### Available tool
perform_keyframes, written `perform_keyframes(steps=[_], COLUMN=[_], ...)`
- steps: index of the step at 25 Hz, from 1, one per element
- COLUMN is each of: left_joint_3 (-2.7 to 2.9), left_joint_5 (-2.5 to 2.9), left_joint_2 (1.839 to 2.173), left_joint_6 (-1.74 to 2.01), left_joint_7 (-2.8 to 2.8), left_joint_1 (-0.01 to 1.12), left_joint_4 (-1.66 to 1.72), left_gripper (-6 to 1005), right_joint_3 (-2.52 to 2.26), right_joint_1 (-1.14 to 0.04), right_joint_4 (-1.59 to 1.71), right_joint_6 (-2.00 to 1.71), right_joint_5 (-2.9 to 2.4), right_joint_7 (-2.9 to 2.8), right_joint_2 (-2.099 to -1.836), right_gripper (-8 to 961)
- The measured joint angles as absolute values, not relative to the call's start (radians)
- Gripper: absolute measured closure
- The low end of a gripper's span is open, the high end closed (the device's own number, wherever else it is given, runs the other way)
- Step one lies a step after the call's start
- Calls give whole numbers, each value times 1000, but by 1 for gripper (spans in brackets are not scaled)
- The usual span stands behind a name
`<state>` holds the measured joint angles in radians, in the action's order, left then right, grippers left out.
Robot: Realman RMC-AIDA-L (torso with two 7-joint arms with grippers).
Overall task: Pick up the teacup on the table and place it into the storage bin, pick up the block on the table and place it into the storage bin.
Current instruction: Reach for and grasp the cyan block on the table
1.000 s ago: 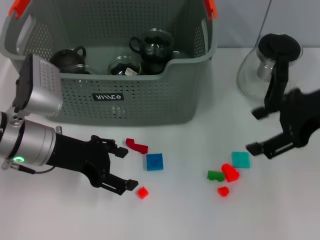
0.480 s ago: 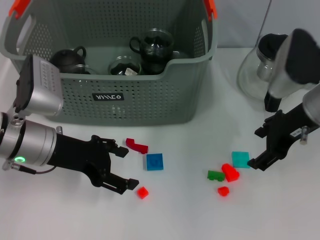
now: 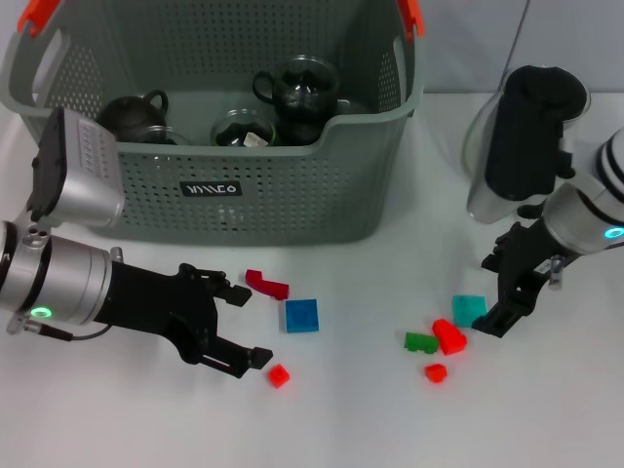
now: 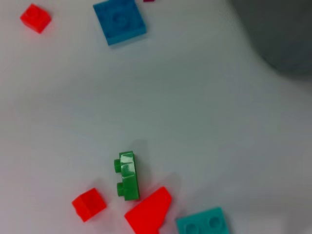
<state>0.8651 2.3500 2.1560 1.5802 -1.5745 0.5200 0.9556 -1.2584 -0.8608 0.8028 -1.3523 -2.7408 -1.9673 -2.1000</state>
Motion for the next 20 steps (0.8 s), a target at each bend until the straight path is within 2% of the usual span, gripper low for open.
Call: perform_keyframes(steps=[4, 12, 20], left_joint_3=[865, 865, 865], left_joint_5=[2350, 2350, 2350], left_joint_2=[2157, 2157, 2157], left_joint_6=[1577, 1577, 1577], left_joint_7=[-1575, -1575, -1575], left_joint_1=[520, 520, 520], left_joint_4=[956, 956, 954], left_gripper=[122, 123, 124], right_joint_3=[-1290, -1333, -1375], right_joint_1=[-874, -888, -896], right_joint_4=[772, 741, 716], right_joint_6=[-1315, -1287, -1259], right_joint_5=[-2737, -2722, -2700], right_joint_7=[-1969, -1971, -1982], right_joint_2=[-2104, -2108, -2108], right_gripper=[13, 176, 208])
